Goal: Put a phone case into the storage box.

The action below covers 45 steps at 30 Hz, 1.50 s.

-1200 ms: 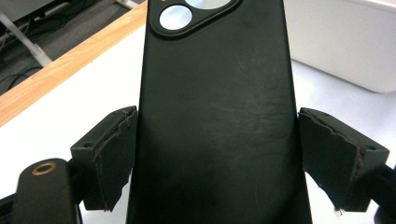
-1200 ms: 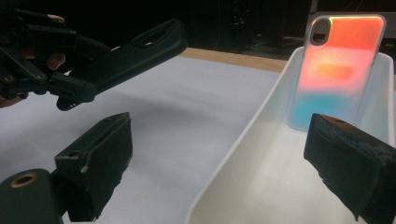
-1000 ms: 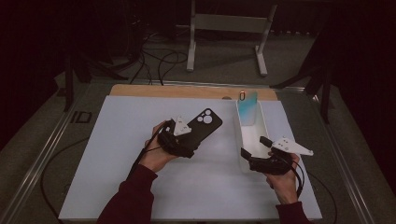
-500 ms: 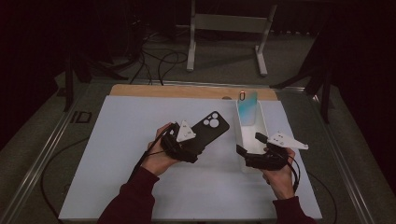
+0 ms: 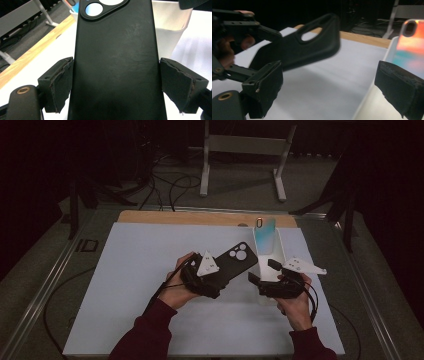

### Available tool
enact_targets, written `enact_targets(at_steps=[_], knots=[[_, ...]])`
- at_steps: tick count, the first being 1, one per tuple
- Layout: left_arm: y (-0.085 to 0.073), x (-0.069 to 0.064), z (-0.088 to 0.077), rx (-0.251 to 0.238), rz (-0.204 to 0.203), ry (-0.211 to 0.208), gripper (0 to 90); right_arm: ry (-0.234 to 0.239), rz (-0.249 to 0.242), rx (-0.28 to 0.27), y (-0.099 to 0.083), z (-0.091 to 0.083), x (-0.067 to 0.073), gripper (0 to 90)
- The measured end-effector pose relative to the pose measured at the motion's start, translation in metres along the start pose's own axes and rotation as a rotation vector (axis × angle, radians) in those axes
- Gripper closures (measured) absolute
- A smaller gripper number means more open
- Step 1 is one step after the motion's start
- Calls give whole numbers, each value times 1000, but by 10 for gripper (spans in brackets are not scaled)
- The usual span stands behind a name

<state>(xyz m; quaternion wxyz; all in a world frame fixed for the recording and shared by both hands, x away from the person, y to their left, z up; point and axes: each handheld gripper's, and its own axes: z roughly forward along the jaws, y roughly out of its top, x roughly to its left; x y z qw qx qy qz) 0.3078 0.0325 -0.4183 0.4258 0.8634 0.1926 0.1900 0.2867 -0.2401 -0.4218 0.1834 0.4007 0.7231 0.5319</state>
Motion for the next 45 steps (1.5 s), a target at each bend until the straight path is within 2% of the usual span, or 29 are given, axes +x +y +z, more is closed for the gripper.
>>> enact_targets(at_steps=[10, 15, 21, 22, 23, 24, 26, 28, 29, 30, 33, 35, 40, 41, 45], knots=[[6, -7, 3, -19, 18, -21, 156, 35, 4, 1, 7, 5, 9, 109], [9, -10, 5, -33, 24, -28, 155, 58, 29, 4, 9, 7, 10, 147], [12, -14, 8, -40, 35, -37, 154, 88, 36, 33, 10, 11, 15, 322], [12, -14, 8, -42, 31, -41, 154, 96, 42, 32, 10, 12, 16, 359], [12, -15, 8, -41, 31, -43, 154, 96, 42, 32, 10, 12, 16, 359], [12, -16, 10, -37, 34, -44, 154, 108, 66, 35, 11, 12, 16, 426], [12, -17, 11, -35, 34, -46, 153, 126, 91, 34, 11, 13, 16, 493], [11, -18, 13, -27, 39, -40, 151, 139, 100, 32, 12, 13, 17, 572], [11, -18, 13, -27, 39, -40, 150, 139, 100, 32, 12, 13, 17, 572], [11, -18, 15, -22, 34, -42, 149, 158, 102, 29, 12, 14, 18, 647], [10, -18, 16, -20, 35, -41, 146, 168, 108, 30, 13, 14, 19, 687], [10, -19, 17, -17, 35, -36, 142, 177, 109, 18, 14, 13, 20, 765], [10, -20, 20, -15, 19, -38, 146, 181, 110, 10, 15, 13, 22, 798], [10, -18, 20, -17, 7, -54, 182, 168, 86, 17, 15, 13, 24, 811], [9, -18, 21, -1, 5, -70, 151, 165, 80, 20, 15, 13, 24, 813]])
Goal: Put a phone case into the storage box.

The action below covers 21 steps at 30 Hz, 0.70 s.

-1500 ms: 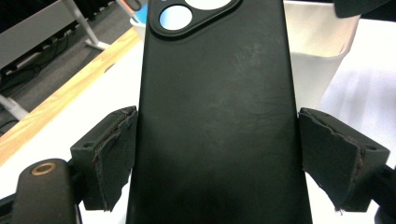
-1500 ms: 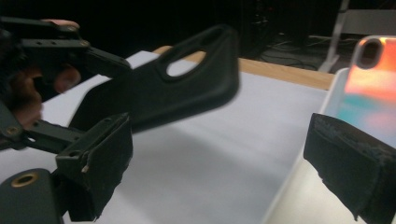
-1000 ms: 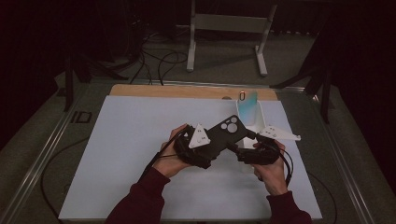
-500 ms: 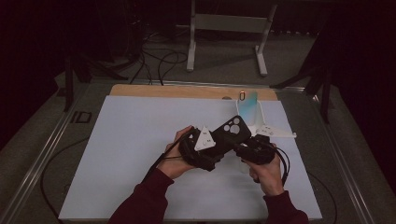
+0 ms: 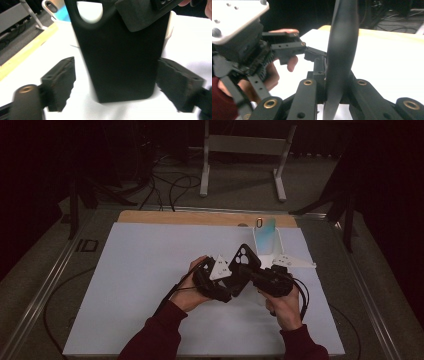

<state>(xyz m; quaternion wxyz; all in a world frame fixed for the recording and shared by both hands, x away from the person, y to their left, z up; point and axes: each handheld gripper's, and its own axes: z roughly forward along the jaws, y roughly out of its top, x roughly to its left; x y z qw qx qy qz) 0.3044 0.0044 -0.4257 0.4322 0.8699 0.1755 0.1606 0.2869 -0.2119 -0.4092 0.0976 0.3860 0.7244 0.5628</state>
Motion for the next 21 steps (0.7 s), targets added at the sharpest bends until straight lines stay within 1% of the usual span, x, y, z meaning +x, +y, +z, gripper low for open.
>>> enact_targets(at_steps=[2, 3, 5, 6, 11, 12, 16, 17, 19, 21], knots=[[0, 0, 0, 3, -5, -1, 149, -6, -9, 0, 0, -1, 0, 816], [-1, 2, 0, 0, -13, -6, 149, -21, -21, 0, 0, -1, 0, 851], [-1, 2, -1, -2, -18, -7, 142, -22, -19, -5, 0, -3, -2, 853], [-1, 4, -3, -7, -25, -11, 141, -25, -30, -5, 0, -4, -2, 853], [-2, 6, -5, -15, -40, -20, 145, -29, -40, -17, 1, -7, -3, 854], [-3, 7, -5, -17, -50, -32, 145, -29, -40, -17, 1, -7, -3, 854], [-5, 9, -6, -19, -63, -55, 147, -24, -50, -27, 2, -10, -3, 853], [-6, 9, -5, -18, -67, -69, 148, -19, -56, -29, 2, -11, -3, 853], [-6, 9, -5, -17, -67, -73, 148, -16, -64, -34, 3, -11, -2, 853], [-7, 9, -5, -18, -68, -87, 147, -12, -63, -36, 3, -12, -1, 854]])
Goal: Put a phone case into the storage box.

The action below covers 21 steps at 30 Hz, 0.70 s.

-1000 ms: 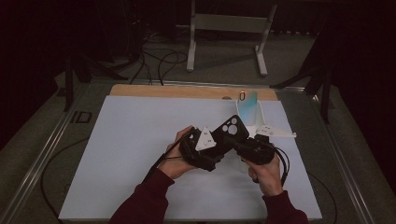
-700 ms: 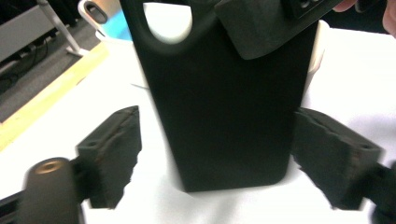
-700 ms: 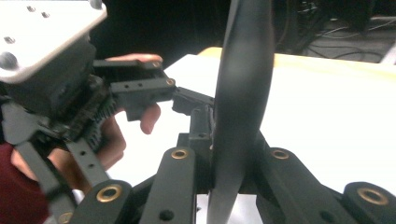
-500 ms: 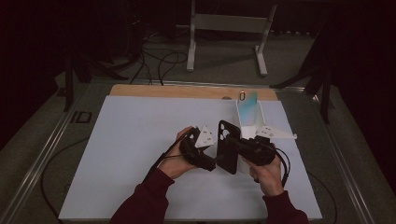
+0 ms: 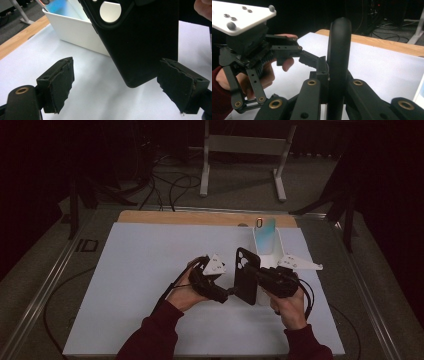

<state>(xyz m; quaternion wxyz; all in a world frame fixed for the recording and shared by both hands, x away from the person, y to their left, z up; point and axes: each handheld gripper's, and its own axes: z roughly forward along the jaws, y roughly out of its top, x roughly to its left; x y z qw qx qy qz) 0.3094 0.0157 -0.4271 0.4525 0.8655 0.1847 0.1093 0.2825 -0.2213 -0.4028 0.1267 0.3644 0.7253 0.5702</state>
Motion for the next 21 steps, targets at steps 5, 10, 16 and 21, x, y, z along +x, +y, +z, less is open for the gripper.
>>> enact_targets(at_steps=[5, 10, 16, 21], knots=[[0, 1, -1, -13, -16, -39, 141, 24, -2, -21, 4, -4, 2, 853], [-1, 2, -1, -20, -27, -77, 126, 42, -17, -40, 6, -7, 4, 853], [-1, 2, 0, -20, -32, -95, 123, 79, -34, -66, 10, -10, 7, 853], [-1, 1, 1, -31, -41, -134, 123, 107, -49, -85, 12, -11, 10, 853]])
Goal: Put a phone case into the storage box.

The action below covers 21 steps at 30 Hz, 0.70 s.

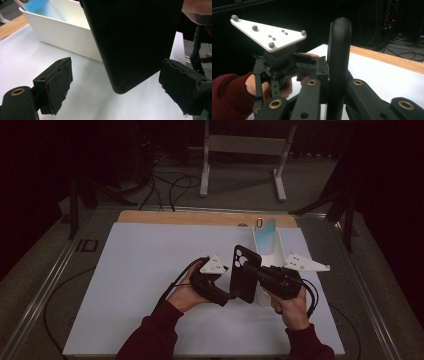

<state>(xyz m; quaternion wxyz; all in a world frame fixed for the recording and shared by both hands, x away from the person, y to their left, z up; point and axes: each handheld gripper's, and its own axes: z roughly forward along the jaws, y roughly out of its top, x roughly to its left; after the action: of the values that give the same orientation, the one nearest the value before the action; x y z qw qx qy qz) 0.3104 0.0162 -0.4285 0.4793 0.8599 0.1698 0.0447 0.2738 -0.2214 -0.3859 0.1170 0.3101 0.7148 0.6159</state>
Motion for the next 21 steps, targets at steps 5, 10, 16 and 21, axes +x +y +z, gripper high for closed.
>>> enact_targets(at_steps=[5, 10, 16, 21], knots=[[0, -1, 1, -12, -1, -39, 130, 33, 6, -25, 2, -1, 2, 853], [0, -1, 1, -23, -3, -58, 149, 62, 4, -44, 2, -1, 3, 853], [0, 0, 2, -40, -11, -101, 199, 82, 7, -59, 1, -1, 3, 853], [1, -4, 3, -51, 9, -133, 285, 92, 3, -65, -1, 2, 4, 853]])
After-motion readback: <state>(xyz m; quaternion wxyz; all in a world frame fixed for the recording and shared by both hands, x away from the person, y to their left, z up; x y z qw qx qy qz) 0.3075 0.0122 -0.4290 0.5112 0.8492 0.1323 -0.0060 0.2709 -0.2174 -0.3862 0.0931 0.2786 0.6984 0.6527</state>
